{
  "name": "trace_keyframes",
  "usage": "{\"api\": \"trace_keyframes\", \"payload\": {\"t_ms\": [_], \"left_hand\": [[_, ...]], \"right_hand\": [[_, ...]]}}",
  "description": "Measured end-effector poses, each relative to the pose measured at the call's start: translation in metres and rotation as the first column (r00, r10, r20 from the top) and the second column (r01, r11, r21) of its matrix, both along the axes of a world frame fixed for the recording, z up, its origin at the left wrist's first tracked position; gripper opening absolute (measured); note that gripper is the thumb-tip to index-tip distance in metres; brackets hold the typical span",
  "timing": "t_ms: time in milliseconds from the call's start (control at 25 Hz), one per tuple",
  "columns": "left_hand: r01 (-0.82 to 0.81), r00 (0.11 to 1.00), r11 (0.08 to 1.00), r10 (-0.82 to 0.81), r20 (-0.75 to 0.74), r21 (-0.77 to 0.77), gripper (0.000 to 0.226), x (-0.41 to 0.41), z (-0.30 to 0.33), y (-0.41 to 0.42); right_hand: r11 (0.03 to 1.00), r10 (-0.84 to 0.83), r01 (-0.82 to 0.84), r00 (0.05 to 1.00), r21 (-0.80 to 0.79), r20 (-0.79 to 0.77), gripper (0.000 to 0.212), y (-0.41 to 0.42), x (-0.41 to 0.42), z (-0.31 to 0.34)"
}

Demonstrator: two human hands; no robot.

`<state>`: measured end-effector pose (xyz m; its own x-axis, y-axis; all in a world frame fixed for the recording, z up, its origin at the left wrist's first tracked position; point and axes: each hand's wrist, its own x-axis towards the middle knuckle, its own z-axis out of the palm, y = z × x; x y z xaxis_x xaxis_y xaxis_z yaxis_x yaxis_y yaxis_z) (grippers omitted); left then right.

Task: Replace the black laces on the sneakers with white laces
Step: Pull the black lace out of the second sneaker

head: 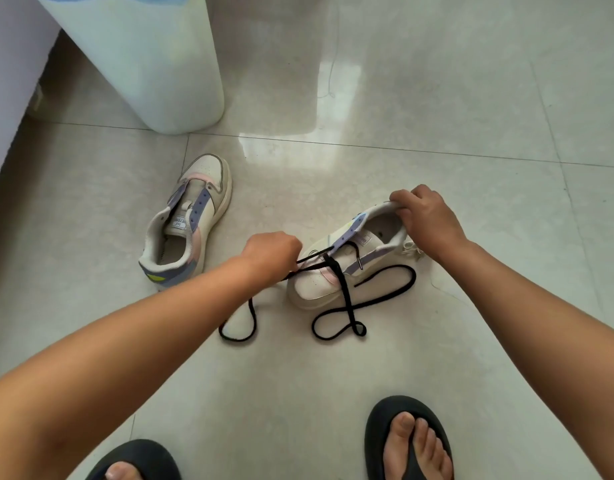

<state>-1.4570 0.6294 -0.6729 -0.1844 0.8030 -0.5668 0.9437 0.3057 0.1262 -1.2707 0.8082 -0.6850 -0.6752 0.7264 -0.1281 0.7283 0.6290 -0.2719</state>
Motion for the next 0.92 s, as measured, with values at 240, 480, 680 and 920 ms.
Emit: {"api": "trace_keyframes", "payload": {"t_ms": [240,480,680,920], "left_hand": [[-0.189,0.964,0.902,0.094,-0.250,-0.389,0.027,-0.021,0.015,-0.009],[-0.159,0.940,0.743,-0.088,-0.330,-0.651,0.017,-0.015,0.018,-0.015],[-0.045,0.984,0.970,0.001,-0.181,-0.238,0.025,-0.020,0.019,-0.021],[0.088,0.993,0.970,-0.103,0.055,0.227,0.032,0.022,-0.005,-0.002]], "right_hand": [[0.999,-0.036,0.036,0.999,-0.031,0.007,0.029,-0.004,-0.004,0.003],[0.996,-0.051,0.054,0.998,-0.070,0.048,0.026,-0.001,-0.005,0.011],[0.997,-0.076,0.078,0.993,-0.022,0.094,0.026,-0.002,0.000,0.010],[0.976,-0.056,0.057,0.998,0.209,-0.011,0.025,-0.024,0.000,0.014]]}}
